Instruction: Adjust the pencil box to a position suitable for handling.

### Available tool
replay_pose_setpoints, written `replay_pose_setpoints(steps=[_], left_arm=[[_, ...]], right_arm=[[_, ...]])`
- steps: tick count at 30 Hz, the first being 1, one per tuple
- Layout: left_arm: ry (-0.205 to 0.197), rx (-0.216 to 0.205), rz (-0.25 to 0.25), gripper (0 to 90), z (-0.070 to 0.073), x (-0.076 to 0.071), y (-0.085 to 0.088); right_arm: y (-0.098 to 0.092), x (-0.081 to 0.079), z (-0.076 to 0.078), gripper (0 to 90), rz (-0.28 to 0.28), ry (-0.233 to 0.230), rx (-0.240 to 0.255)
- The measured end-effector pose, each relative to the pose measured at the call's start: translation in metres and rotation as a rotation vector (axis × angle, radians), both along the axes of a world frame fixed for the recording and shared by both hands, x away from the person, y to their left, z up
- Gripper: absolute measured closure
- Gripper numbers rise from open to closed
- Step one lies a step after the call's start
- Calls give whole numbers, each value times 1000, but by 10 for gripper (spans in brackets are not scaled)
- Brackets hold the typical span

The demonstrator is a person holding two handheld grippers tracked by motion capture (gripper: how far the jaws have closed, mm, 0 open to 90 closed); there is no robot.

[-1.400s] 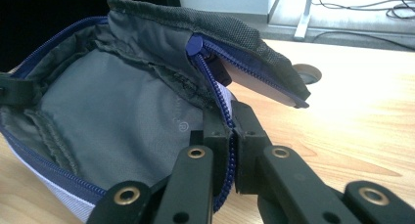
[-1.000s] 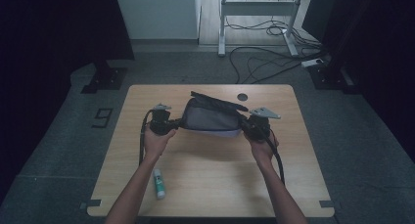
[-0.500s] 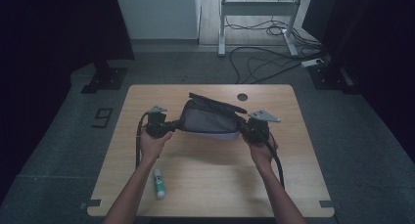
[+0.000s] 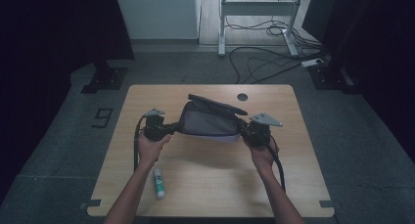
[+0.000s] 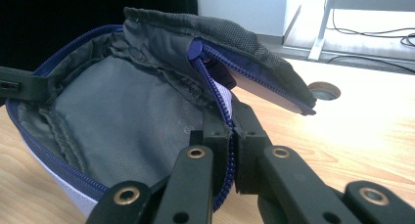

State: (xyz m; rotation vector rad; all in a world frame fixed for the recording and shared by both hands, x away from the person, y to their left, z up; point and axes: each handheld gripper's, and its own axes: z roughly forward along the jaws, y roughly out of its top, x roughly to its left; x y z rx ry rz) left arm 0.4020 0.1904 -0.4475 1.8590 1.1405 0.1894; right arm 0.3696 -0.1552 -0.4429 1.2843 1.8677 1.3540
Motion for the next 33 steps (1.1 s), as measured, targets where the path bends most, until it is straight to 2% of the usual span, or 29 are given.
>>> replay_pose_setpoints(steps=[8, 14, 20, 28, 33], left_arm=[[0, -30, -2, 861, -8, -13, 7], [-9, -30, -8, 862, -12, -22, 10], [4, -39, -22, 861, -19, -31, 12], [23, -63, -39, 855, -31, -47, 17], [49, -46, -48, 859, -41, -52, 19]], right_arm=[[3, -9, -8, 854, 12, -3, 2], [3, -15, -12, 855, 20, -6, 14], [3, -26, -18, 854, 30, -3, 31], [3, -38, -27, 854, 41, 9, 29], [4, -46, -37, 854, 48, 32, 15]])
